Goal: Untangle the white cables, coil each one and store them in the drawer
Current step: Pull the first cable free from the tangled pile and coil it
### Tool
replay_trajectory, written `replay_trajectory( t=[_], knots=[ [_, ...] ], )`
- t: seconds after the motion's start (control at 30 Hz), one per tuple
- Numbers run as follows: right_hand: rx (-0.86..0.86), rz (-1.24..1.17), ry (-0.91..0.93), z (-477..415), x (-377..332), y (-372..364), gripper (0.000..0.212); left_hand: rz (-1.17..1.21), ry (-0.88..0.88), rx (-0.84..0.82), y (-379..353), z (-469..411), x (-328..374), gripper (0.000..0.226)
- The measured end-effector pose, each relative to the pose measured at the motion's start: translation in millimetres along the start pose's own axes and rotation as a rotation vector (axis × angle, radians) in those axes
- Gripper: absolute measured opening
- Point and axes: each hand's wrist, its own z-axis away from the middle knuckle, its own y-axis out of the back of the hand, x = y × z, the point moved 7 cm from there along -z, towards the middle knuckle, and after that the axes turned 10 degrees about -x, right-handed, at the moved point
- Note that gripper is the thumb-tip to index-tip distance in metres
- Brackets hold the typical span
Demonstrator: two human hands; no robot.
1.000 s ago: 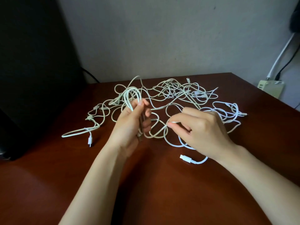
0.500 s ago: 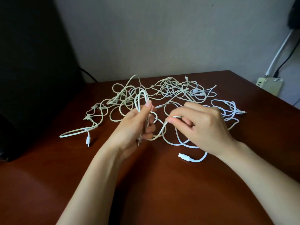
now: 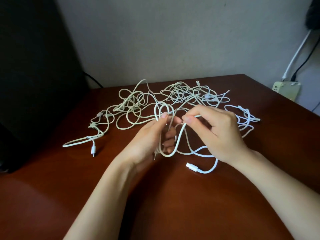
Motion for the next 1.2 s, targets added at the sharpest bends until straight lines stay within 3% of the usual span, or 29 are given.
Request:
replay_trajectory(
  t=[0.2, 0.33, 0.6, 0.87, 1.0, 1.2],
  knots=[
    [-0.073, -0.007, -0.110, 2, 11, -5, 0.020, 0.096, 0.075, -0.167, -19, 3, -7, 0.029],
    [-0.107, 0.058, -0.193, 4, 21, -9, 0.011, -0.054, 0.087, -0.234, -24, 5, -9, 0.027],
    [-0.152, 0.054, -0.275, 4, 30, -12, 0.019, -0.101, 0.021, -0.159, -15, 0, -6, 0.038],
    [-0.300, 0.173, -0.233, 7, 32, -21, 0.028, 0.170, -0.180, -0.051, 14, 4, 18, 0.024],
    [-0.255, 0.309, -0.155, 6, 24, -20, 0.029, 0.257, -0.298, 0.014, 27, 9, 29, 0.016],
    [-0.093, 0.270, -0.061, 4, 14, -8, 0.032, 0.202, -0.365, 0.087, 34, 9, 33, 0.017]
  ],
)
